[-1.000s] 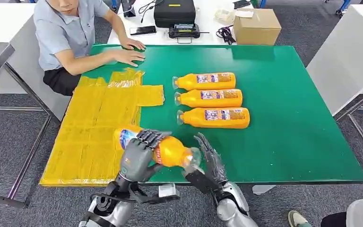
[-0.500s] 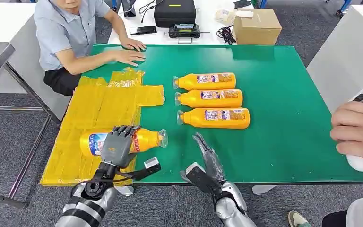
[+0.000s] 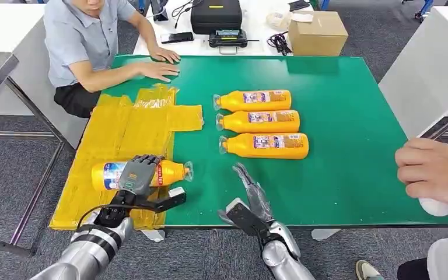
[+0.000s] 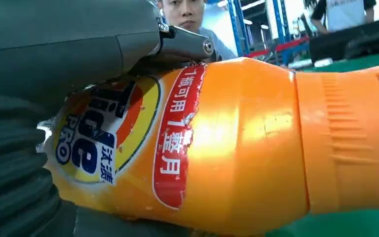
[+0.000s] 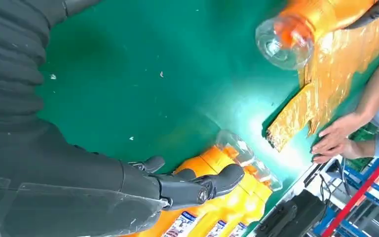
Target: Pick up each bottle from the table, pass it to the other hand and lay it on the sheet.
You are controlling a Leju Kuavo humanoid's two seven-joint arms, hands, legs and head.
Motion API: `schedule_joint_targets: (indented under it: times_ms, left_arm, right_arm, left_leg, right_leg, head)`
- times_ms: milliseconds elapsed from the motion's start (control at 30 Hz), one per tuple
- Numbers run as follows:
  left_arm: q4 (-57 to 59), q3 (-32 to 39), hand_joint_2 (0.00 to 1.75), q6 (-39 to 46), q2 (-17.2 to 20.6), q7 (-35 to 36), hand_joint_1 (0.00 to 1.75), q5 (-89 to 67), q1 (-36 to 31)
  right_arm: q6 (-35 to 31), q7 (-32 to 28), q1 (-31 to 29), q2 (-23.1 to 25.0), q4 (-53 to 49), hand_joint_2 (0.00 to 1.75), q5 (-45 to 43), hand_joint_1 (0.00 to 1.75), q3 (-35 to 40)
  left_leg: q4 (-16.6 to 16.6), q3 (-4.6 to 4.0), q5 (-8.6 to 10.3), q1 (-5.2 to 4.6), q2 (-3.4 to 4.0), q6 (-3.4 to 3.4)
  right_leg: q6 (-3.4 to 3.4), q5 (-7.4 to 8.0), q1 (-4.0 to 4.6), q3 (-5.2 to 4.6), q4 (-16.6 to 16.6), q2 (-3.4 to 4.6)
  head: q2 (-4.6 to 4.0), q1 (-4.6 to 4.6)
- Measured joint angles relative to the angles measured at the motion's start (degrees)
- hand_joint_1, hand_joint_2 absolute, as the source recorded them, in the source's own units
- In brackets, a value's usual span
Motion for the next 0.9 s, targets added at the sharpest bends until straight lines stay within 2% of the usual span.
schedule_joint_targets:
  times_ms: [33, 167, 200, 233, 267, 300, 433, 600, 900]
  left_arm:
    - [0.46, 0.04, 1.75, -0.72, 0.00, -0.39, 0.89, 0.50, -0.30]
    - [1.95, 0.26, 1.75, -3.72, 0.00, -1.45, 0.89, 2.36, -1.50]
    - [2.17, 0.28, 1.75, -3.99, 0.00, -1.47, 0.63, 2.49, -1.70]
    - [2.41, 0.28, 1.75, -4.12, 0.00, -1.51, 0.54, 2.58, -1.88]
    - [2.65, 0.28, 1.75, -4.16, 0.00, -1.55, 0.19, 2.73, -2.01]
    - [2.83, 0.28, 1.75, -4.25, 0.00, -1.58, 0.00, 2.82, -2.07]
    - [3.46, 0.31, 1.75, -6.49, 0.00, -1.58, 0.00, 3.21, -2.77]
    - [4.27, 0.42, 1.75, -15.34, 0.00, -0.62, 0.00, 4.68, -4.27]
    - [4.81, 1.27, 1.75, -24.02, 0.00, -1.25, 0.00, 7.32, -6.03]
  right_arm:
    - [0.07, 0.00, -0.04, -0.02, 0.07, 1.75, -0.02, 0.00, 0.00]
    - [0.17, -0.04, -0.07, -0.02, 0.27, 1.75, -0.07, 0.00, -0.09]
    - [0.17, -0.04, -0.07, -0.02, 0.27, 1.75, -0.07, 0.00, -0.20]
    - [0.17, -0.04, -0.08, 0.00, 0.27, 1.75, -0.07, 0.00, -0.28]
    - [0.20, -0.04, -0.08, -0.02, 0.27, 1.75, -0.09, 0.00, -0.35]
    - [0.20, -0.04, -0.08, -0.02, 0.29, 1.75, -0.07, 0.00, -0.37]
    - [0.31, -0.04, -0.07, -0.02, 0.31, 1.75, -0.26, 0.00, -0.76]
    - [0.85, -0.04, -0.10, -0.02, 0.31, 1.75, -0.31, 0.00, -1.42]
    - [1.18, -0.04, -0.11, -0.02, 0.33, 1.75, 0.37, 0.00, -2.60]
  left_leg:
    - [0.00, 0.03, 0.00, 0.00, 0.00, 0.00]
    - [-0.01, 0.33, 0.01, 0.00, 0.02, -0.01]
    - [-0.01, 0.38, 0.01, 0.01, 0.02, -0.01]
    - [-0.01, 0.43, 0.01, 0.01, 0.02, -0.01]
    - [-0.01, 0.47, 0.01, 0.01, 0.03, -0.01]
    - [-0.02, 0.50, 0.01, 0.01, 0.05, -0.02]
    - [-0.02, 0.61, 0.01, 0.01, 0.04, -0.02]
    - [-0.03, 0.77, 0.00, 0.01, 0.00, -0.02]
    - [-0.03, 0.99, -0.02, -0.01, 0.01, -0.02]
  right_leg:
    - [0.00, 0.00, 0.00, 0.02, 0.00, 0.00]
    - [-0.01, 0.00, 0.00, 0.31, 0.00, 0.00]
    - [-0.01, 0.00, 0.01, 0.37, 0.00, 0.01]
    - [-0.01, 0.00, 0.01, 0.40, 0.01, 0.01]
    - [-0.01, 0.00, 0.02, 0.43, 0.01, 0.01]
    - [-0.01, 0.00, 0.01, 0.45, 0.01, 0.01]
    - [-0.01, 0.00, 0.01, 0.57, 0.01, 0.01]
    - [-0.02, -0.02, 0.01, 0.80, 0.01, 0.00]
    - [-0.03, -0.03, 0.00, 1.03, 0.01, 0.00]
  head:
    - [0.00, 0.00]
    - [0.00, 0.00]
    - [0.00, -0.02]
    - [0.00, 0.00]
    - [0.00, -0.02]
    - [0.00, -0.02]
    - [0.00, -0.02]
    - [0.00, 0.00]
    - [0.00, -0.02]
